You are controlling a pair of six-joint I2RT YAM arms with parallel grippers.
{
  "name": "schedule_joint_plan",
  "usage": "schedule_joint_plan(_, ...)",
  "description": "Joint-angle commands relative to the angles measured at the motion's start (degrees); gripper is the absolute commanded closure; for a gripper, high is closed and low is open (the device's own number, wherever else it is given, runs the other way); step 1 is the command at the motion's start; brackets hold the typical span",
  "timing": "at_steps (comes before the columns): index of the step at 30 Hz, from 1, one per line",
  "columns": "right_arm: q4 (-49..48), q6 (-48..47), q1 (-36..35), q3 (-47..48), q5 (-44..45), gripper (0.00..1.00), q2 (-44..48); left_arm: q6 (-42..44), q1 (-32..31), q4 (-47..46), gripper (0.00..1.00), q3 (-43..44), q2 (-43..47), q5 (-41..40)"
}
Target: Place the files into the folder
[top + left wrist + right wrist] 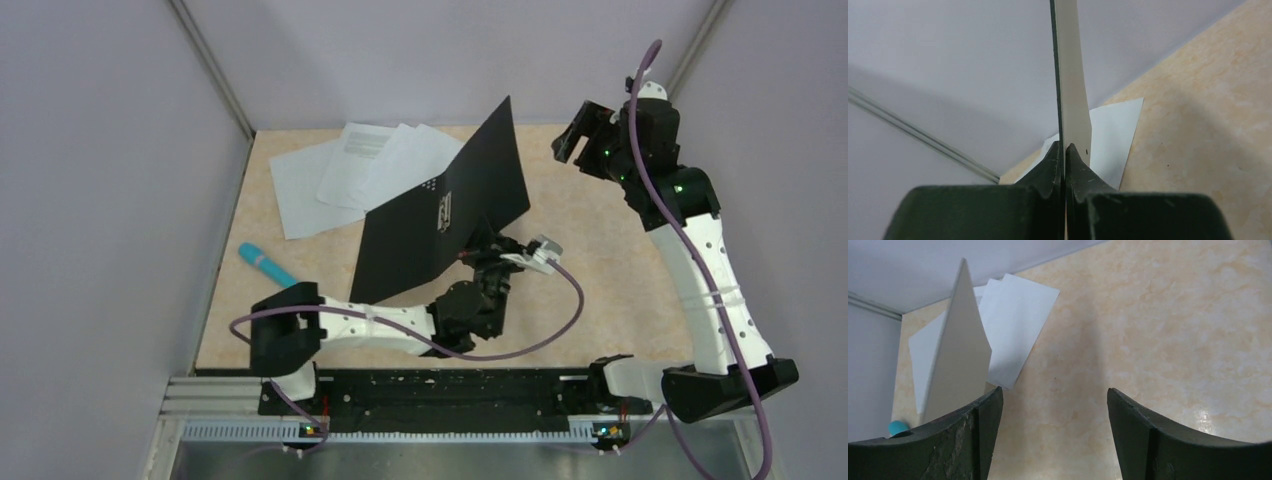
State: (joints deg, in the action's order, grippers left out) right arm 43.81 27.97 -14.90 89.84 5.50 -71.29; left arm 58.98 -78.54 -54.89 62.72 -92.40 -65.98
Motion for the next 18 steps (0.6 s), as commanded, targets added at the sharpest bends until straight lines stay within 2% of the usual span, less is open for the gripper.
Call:
schedule_joint_plan(1, 3.28, -2.61, -0.40, 5.25, 5.13, 0.24, 0.93, 23.29, -3.71, -26.58, 1.00, 5.55, -6.78, -2.12)
schedule_joint_plan(5, 4.57, -3.50, -0.31, 5.30, 6.07, 0.24, 2.06, 17.13, -5.94, -21.86, 1.00, 4.64, -10.89, -4.22)
schedule_joint_plan(9, 4.94, -4.14, -0.35, 3.76, 6.12, 0.23, 3.54, 2.53, -8.15, -7.62, 1.00, 4.50, -12.74, -6.43)
schedule_joint_plan(10, 5.11, -4.36, -0.35, 3.00, 5.91, 0.23, 3.84, -2.33, -8.54, -2.78, 0.97, 4.49, -13.07, -6.65)
schedule_joint_plan(11, 5.22, -4.48, -0.39, 2.36, 5.71, 0.23, 4.25, -6.90, -8.80, 3.53, 0.91, 4.39, -13.16, -6.58)
schedule_joint_plan(14, 5.23, -4.89, -0.36, -0.41, 5.09, 0.23, 6.21, -26.54, -9.34, 19.59, 0.57, 4.40, -12.71, -5.02)
schedule_joint_plan(18, 5.23, -5.28, -0.32, -4.96, 4.31, 0.22, 9.04, -47.52, -9.65, 39.36, 0.39, 5.20, -11.92, -0.46)
